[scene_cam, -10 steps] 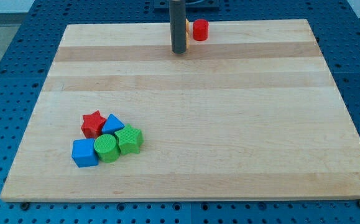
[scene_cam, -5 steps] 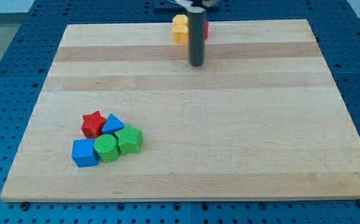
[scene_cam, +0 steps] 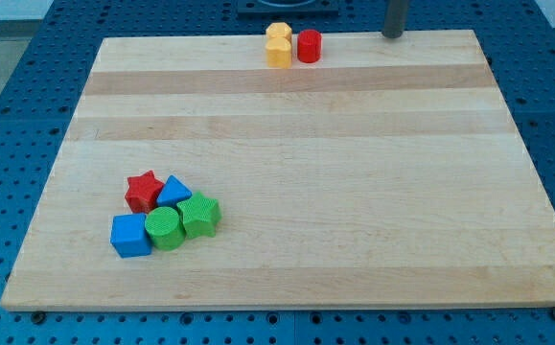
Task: Push the yellow hexagon slightly left
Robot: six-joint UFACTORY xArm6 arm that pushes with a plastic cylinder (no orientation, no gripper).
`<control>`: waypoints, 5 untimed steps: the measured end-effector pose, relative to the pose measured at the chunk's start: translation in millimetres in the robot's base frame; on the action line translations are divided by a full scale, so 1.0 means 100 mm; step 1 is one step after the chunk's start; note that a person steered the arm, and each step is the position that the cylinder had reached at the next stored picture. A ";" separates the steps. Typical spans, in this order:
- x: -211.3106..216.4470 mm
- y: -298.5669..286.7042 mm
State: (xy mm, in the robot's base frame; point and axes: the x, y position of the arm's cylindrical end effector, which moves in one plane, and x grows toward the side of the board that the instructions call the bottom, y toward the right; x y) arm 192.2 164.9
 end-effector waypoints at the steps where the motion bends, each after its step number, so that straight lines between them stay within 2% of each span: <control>1: -0.01 -0.07; 5: 0.01 -2.13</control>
